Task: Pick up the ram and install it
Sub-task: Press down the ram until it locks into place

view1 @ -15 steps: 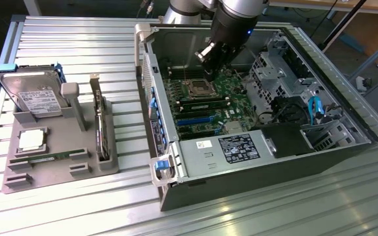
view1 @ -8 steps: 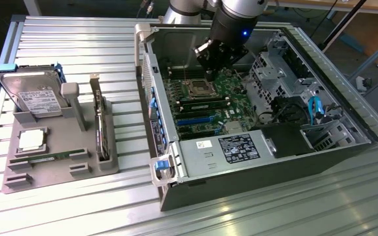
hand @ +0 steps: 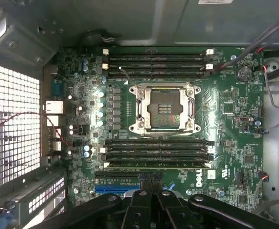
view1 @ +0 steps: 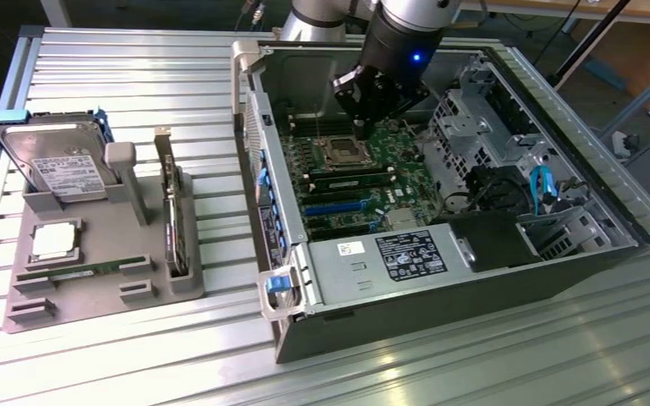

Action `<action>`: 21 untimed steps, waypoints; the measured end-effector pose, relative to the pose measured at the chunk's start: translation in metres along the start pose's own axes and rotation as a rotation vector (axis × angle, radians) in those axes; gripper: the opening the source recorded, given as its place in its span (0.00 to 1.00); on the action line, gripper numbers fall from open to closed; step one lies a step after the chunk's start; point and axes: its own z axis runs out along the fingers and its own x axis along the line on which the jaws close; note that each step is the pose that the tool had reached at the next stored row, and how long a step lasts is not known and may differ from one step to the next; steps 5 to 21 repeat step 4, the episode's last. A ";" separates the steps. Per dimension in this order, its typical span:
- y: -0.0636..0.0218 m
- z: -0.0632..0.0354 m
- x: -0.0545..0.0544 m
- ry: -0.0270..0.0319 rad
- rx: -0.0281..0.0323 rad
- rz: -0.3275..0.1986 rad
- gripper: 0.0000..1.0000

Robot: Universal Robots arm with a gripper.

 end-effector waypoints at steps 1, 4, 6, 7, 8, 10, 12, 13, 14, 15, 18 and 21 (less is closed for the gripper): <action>0.0000 0.0000 0.000 0.0000 0.0001 0.000 0.11; 0.0000 0.0000 0.000 0.0000 0.0001 0.000 0.11; 0.0000 0.0000 0.000 0.0000 0.0001 0.000 0.11; 0.0000 0.0000 0.000 0.0000 0.0001 0.000 0.11; 0.0000 0.0000 0.000 0.0000 0.0001 0.000 0.11; 0.0000 0.0000 0.000 0.0000 0.0001 0.000 0.11; 0.0000 0.0000 0.000 0.0000 0.0001 0.000 0.11; 0.0000 0.0000 0.000 0.0000 0.0001 0.000 0.11; 0.0000 0.0000 0.000 0.0000 0.0001 0.000 0.11; 0.0000 0.0000 0.000 0.0000 0.0001 0.000 0.11; 0.0000 0.0000 0.000 0.0000 0.0001 0.000 0.11; 0.0000 0.0000 0.000 0.0000 0.0001 0.000 0.11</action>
